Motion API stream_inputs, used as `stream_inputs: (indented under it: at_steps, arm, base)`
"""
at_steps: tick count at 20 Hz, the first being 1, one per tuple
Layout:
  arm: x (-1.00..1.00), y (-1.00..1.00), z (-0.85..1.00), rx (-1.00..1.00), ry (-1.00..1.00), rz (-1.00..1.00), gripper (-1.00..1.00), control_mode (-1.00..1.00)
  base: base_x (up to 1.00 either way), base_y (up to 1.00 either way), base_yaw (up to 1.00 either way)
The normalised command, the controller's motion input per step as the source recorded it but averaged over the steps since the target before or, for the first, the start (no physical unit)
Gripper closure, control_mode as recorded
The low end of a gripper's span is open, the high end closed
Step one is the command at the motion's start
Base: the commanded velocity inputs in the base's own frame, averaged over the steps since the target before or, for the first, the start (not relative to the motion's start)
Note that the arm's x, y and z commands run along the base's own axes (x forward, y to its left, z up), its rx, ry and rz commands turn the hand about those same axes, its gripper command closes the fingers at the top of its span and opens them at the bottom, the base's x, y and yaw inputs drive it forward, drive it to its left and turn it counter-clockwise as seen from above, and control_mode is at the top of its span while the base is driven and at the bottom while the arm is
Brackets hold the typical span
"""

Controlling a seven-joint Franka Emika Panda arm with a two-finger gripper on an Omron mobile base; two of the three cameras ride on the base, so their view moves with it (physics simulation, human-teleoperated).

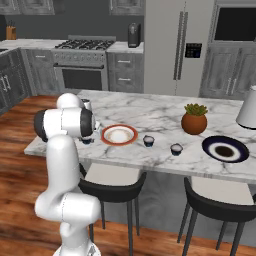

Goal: Place two yogurt containers on each plate.

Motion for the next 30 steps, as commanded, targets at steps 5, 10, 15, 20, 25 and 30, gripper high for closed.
stream_inputs:
  at_steps: [5, 10, 15, 20, 25, 30]
  arm:
    - [-0.03, 0.0, 0.08, 0.0, -0.04, 0.0, 1.0, -1.0]
    - [-0.03, -0.12, 0.42, 0.0, 0.0, 0.0, 1.0, -1.0]
    - [0.09, -0.23, 0.52, 0.0, 0.0, 0.0, 1.0, -1.0]
    - [0.2, -0.3, 0.22, 0.0, 0.0, 0.0, 1.0, -1.0]
    - [0.14, -0.49, 0.0, 0.0, 0.0, 0.0, 1.0, -1.0]
    - [0.22, -0.53, -0.01, 0.0, 0.0, 0.0, 1.0, -1.0]
  base:
    - [0.0, 0.0, 0.0]
    - [0.0, 0.0, 0.0]
    - [0.0, 0.0, 0.0]
    - [0.0, 0.0, 0.0]
    - [0.0, 0.0, 0.0]
    - [0.0, 0.0, 0.0]
